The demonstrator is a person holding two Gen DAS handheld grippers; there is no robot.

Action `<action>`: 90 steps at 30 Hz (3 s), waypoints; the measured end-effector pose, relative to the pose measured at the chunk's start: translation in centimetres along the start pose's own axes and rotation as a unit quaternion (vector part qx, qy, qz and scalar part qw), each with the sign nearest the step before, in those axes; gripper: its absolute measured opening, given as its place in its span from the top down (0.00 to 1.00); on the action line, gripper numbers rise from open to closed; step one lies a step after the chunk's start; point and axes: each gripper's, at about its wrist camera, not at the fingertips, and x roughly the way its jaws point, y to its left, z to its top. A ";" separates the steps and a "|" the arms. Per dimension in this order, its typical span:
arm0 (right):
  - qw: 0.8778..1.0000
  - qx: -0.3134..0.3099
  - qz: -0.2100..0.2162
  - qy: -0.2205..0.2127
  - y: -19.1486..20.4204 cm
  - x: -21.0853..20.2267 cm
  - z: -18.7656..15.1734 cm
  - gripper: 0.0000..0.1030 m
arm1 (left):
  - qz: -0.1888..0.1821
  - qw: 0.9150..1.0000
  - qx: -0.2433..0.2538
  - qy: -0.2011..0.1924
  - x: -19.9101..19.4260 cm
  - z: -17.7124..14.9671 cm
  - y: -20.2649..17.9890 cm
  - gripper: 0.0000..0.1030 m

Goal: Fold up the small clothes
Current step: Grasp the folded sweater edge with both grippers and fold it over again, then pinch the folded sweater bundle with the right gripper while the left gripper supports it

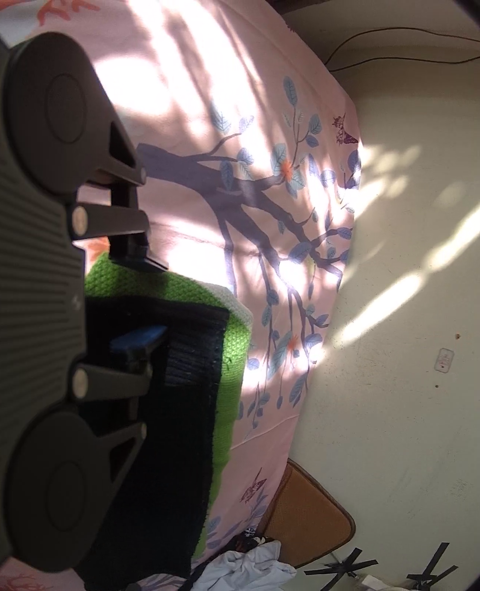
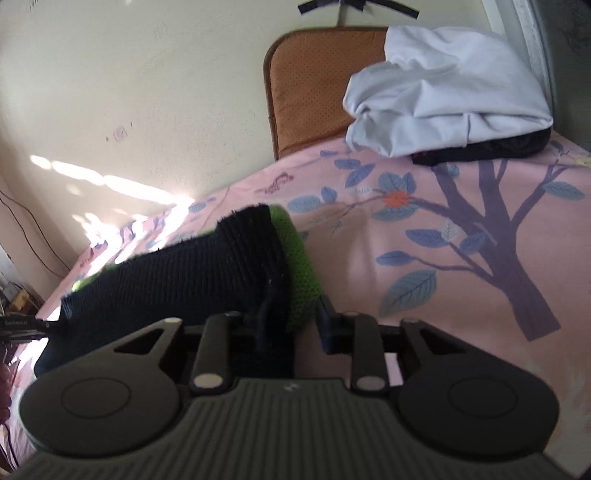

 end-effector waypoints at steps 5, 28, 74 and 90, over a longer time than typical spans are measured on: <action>0.997 0.074 0.016 -0.005 -2.0 -1.2 1.1 0.51 | -0.017 0.997 -0.031 -0.071 -4.0 1.5 -0.4 0.68; 0.988 0.110 0.084 0.063 0.2 5.2 0.3 0.71 | -0.052 0.986 0.159 -0.017 5.3 -2.3 -15.5 0.72; 0.949 -0.120 0.291 0.036 18.2 5.4 4.8 0.74 | -0.149 0.982 -0.026 -0.111 -5.0 -1.0 -0.6 0.56; 0.928 -0.298 0.193 0.112 26.4 14.9 -0.9 0.74 | -0.064 0.997 -0.002 -0.032 -2.3 -4.0 -0.3 0.75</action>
